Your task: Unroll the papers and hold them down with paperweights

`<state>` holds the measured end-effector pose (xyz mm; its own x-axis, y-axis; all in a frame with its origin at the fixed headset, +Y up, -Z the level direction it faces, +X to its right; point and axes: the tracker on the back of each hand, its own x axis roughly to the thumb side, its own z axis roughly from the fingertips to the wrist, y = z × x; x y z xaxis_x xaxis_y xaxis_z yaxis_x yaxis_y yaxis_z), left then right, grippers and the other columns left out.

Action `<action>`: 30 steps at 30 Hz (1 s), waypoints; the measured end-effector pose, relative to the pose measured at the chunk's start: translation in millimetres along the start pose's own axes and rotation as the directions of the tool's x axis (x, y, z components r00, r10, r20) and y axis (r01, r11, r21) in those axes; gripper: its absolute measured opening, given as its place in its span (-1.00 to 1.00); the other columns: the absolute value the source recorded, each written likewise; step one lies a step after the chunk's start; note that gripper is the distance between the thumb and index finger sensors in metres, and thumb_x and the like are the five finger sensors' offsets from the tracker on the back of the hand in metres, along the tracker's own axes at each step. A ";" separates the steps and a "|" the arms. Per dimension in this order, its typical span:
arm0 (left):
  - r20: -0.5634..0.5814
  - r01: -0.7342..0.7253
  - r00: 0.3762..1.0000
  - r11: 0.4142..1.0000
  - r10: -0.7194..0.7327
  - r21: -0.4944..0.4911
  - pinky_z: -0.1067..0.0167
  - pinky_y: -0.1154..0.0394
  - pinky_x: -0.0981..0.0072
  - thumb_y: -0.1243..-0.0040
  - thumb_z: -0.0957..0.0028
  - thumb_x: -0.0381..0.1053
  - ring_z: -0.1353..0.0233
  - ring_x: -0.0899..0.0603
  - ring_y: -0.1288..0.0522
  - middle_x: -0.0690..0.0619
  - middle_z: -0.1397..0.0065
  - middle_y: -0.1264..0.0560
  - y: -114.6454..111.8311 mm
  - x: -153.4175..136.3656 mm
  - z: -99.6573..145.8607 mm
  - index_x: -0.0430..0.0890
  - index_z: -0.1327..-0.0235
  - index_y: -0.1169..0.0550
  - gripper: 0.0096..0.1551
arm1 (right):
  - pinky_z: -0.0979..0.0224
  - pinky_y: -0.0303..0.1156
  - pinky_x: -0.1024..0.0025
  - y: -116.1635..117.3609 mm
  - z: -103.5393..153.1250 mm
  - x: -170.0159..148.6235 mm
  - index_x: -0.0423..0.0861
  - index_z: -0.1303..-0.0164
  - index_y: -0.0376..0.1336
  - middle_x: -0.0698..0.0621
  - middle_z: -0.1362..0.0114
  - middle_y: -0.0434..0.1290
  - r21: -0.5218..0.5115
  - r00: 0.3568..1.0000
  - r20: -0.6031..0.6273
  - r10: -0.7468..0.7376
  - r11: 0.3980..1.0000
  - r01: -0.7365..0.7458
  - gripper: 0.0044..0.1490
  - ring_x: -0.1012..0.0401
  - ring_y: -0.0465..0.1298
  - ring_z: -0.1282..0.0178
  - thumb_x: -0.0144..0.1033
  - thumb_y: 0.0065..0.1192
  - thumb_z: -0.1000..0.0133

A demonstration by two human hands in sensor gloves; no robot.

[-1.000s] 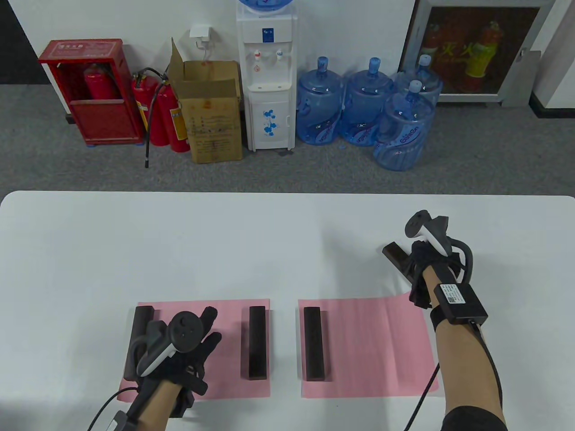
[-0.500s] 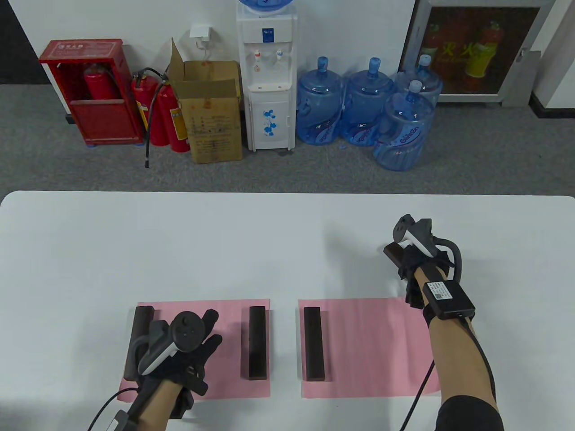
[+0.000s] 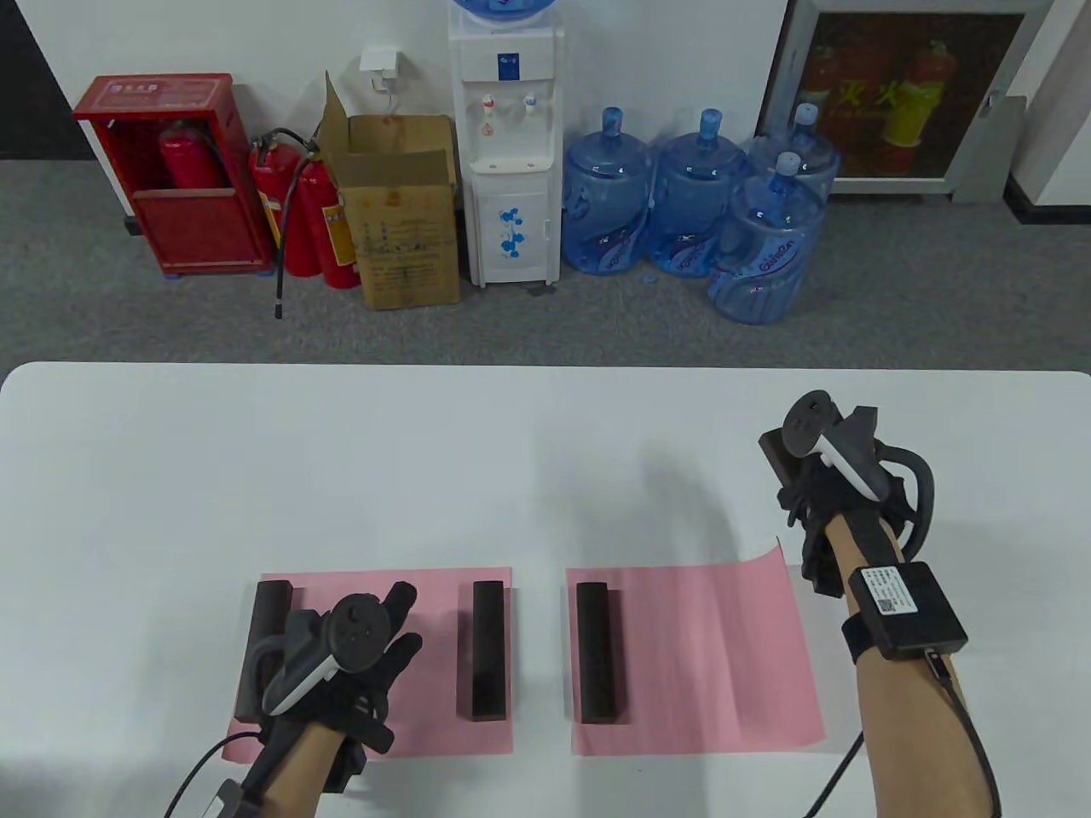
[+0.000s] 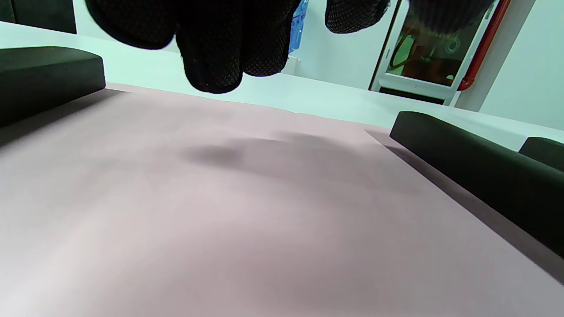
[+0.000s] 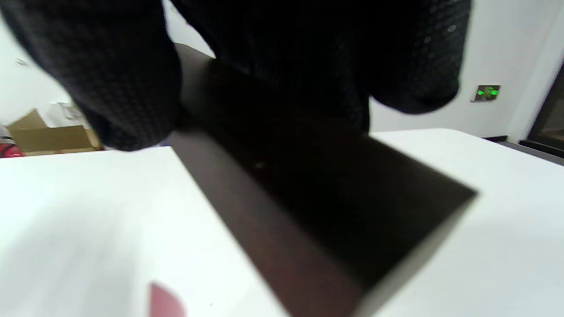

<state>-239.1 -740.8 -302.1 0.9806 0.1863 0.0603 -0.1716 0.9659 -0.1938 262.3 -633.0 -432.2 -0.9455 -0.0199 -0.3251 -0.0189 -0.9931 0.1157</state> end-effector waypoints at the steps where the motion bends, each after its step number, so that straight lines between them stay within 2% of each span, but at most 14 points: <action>1: 0.002 -0.005 1.000 1.000 0.005 0.001 -0.38 -0.31 -0.30 0.04 -0.05 0.38 -0.46 -0.33 -0.47 -0.14 -0.66 -0.34 -0.6 0.1 -0.1 0.33 -0.59 -0.19 -0.23 | -0.14 0.57 0.09 -1.7 10.2 -0.2 -0.12 -0.47 0.23 -0.09 -0.28 0.52 -0.002 1.000 0.012 -0.007 1.000 0.007 0.04 0.06 0.70 -0.02 0.06 0.54 0.18; 6: 0.007 -0.023 1.000 1.000 0.023 -0.002 -0.39 -0.31 -0.31 0.04 -0.05 0.38 -0.47 -0.33 -0.47 -0.14 -0.66 -0.33 -1.5 -1.4 0.5 0.33 -0.59 -0.19 -0.24 | -0.01 0.64 0.15 8.5 54.7 -0.1 -0.18 -0.44 0.26 -0.12 -0.21 0.57 0.033 0.993 0.059 -0.105 0.994 0.103 0.05 0.09 0.74 0.09 0.09 0.55 0.19; 11: 0.014 -0.040 0.999 0.999 0.041 -0.005 -0.39 -0.31 -0.31 0.04 -0.05 0.38 -0.47 -0.33 -0.47 -0.14 -0.66 -0.34 -2.1 -1.9 1.3 0.33 -0.59 -0.19 -0.24 | 0.06 0.67 0.19 40.4 79.2 -5.6 -0.21 -0.42 0.28 -0.12 -0.18 0.59 0.112 0.990 0.054 -0.134 0.986 0.127 0.05 0.11 0.76 0.14 0.11 0.55 0.19; 20: 0.012 -0.033 0.999 0.999 0.034 -0.021 -0.38 -0.32 -0.32 0.04 -0.05 0.38 -0.46 -0.33 -0.48 -0.14 -0.65 -0.35 -4.7 -0.9 0.5 0.32 -0.59 -0.20 -0.24 | 0.05 0.66 0.18 96.9 75.0 -40.8 -0.22 -0.43 0.27 -0.14 -0.18 0.58 0.110 0.997 -0.065 -0.031 0.993 0.038 0.05 0.10 0.76 0.13 0.09 0.55 0.18; 30: 0.003 -0.023 1.000 0.999 0.023 -0.035 -0.38 -0.32 -0.31 0.04 -0.05 0.38 -0.46 -0.33 -0.48 -0.14 -0.65 -0.36 -5.9 -0.2 -0.1 0.32 -0.59 -0.20 -0.23 | 0.05 0.67 0.20 127.3 70.1 -55.8 -0.22 -0.41 0.28 -0.12 -0.18 0.57 0.104 0.996 -0.088 0.004 0.995 0.005 0.05 0.13 0.76 0.13 0.10 0.54 0.20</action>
<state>-238.3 -746.5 -301.1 0.9761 0.2093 0.0582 -0.1910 0.9545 -0.2289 289.9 -750.2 -333.5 -0.9133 -0.0342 -0.4059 -0.0572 -0.9759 0.2108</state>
